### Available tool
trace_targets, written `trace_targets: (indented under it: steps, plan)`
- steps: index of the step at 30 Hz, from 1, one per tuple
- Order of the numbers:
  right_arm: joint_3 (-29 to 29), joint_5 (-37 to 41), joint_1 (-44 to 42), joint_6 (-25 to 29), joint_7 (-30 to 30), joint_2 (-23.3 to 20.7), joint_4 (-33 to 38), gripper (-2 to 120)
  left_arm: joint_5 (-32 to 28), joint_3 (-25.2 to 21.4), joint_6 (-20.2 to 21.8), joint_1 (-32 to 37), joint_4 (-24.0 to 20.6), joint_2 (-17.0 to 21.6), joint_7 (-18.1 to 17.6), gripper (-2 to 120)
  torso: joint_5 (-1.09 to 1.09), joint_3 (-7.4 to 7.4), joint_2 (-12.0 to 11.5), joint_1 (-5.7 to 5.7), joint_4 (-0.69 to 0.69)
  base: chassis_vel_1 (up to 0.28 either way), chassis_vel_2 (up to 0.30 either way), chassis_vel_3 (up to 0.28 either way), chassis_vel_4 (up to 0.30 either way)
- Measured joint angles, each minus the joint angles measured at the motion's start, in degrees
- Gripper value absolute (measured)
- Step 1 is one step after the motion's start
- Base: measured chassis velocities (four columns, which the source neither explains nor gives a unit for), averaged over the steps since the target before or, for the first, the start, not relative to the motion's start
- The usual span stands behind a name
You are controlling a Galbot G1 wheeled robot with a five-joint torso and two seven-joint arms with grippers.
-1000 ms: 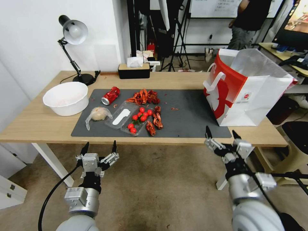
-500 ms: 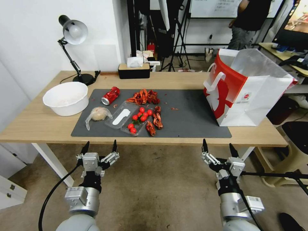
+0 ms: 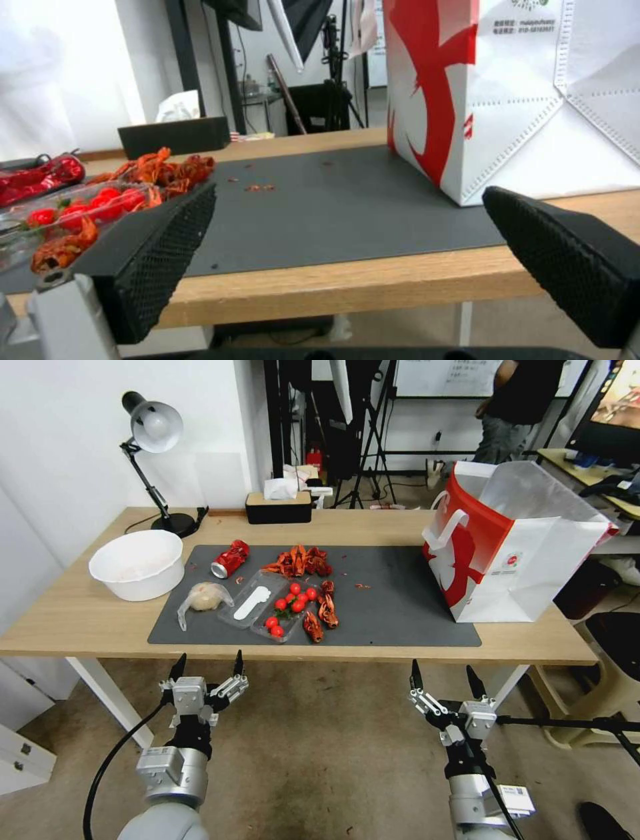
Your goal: Pick up the trash from the table and place it into the takeout bag.
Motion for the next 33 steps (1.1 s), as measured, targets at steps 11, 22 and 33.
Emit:
trace_targets:
  steps: [11,22,33]
  plan:
    - [0.27,-1.35,-0.70,1.07,-1.20,-0.62,0.00,100,-8.37,-6.81,3.57,-7.41,3.14,4.41,0.88,100,-0.01,0.00,0.00,0.00,0.00,0.000,0.000,0.000,0.000]
    - [-0.15,-2.43,0.76,0.18,-2.07,-1.54,-0.29,100,-22.69,-8.07,8.39,-23.44,13.03,17.19,2.42,100,-0.01,0.01,0.00,0.00,-0.02,0.000,0.000,0.000,0.000]
    - [-0.27,-2.35,1.53,-0.68,-1.98,-2.07,-1.30,100,-30.70,-3.89,19.59,-35.78,21.55,22.33,9.23,100,0.00,0.01,-0.01,0.00,0.00,0.000,0.000,0.000,0.000]
